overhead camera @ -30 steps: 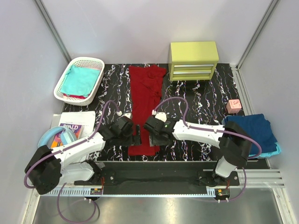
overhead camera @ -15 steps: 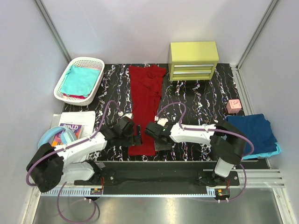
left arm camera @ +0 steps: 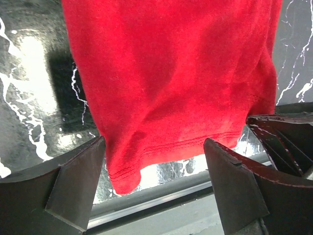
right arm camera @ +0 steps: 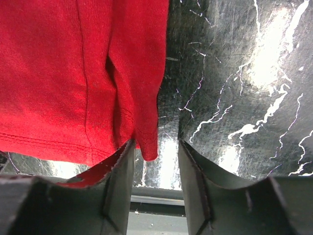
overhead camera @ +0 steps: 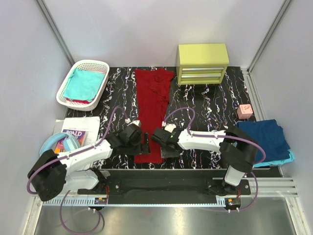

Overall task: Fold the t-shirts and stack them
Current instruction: Grab the bottom of the folded rectangular tshirt with both arms

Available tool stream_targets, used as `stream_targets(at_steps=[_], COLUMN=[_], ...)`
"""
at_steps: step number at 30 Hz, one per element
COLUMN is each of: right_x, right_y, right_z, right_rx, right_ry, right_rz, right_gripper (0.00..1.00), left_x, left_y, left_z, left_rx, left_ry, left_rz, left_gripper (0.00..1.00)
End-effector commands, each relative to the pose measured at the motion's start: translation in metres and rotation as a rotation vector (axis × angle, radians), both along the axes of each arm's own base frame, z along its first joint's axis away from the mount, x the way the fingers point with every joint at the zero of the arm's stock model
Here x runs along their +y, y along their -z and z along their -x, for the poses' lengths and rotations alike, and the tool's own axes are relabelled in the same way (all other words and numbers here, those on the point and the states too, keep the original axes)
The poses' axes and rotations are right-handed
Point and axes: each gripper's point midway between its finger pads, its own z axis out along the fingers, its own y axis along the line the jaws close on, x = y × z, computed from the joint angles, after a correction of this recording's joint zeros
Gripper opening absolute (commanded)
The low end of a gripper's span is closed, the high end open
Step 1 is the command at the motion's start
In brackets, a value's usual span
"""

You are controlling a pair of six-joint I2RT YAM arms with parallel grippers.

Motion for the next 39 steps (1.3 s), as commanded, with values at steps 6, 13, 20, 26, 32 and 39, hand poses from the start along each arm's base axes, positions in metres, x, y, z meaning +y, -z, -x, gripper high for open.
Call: stream_targets(at_steps=[6, 13, 20, 26, 32, 39], right_x=[0.012, 0.011, 0.001, -0.001, -0.008, -0.011], right_y=[-0.008, -0.003, 0.008, 0.011, 0.013, 0.007], right_z=[-0.013, -0.023, -0.030, -0.027, -0.021, -0.020], right_rx=[-0.060, -0.078, -0.079, -0.066, -0.054, -0.066], right_ry=[-0.011, -0.007, 0.035, 0.039, 0.050, 0.054], right_rz=[-0.009, 0.018, 0.053, 0.055, 0.056, 0.048], right_gripper=[0.48, 0.43, 0.36, 0.27, 0.26, 0.39], left_x=[-0.013, -0.011, -0.013, -0.017, -0.022, -0.011], left_y=[-0.009, -0.003, -0.002, -0.002, 0.000, -0.005], left_z=[-0.005, -0.001, 0.004, 0.009, 0.014, 0.027], left_rx=[-0.032, -0.020, -0.010, 0.000, 0.015, 0.019], left_ry=[-0.005, -0.013, -0.009, 0.001, 0.017, -0.001], left_rz=[0.045, 0.040, 0.050, 0.055, 0.056, 0.029], left_gripper=[0.86, 0.85, 0.82, 0.79, 0.78, 0.86])
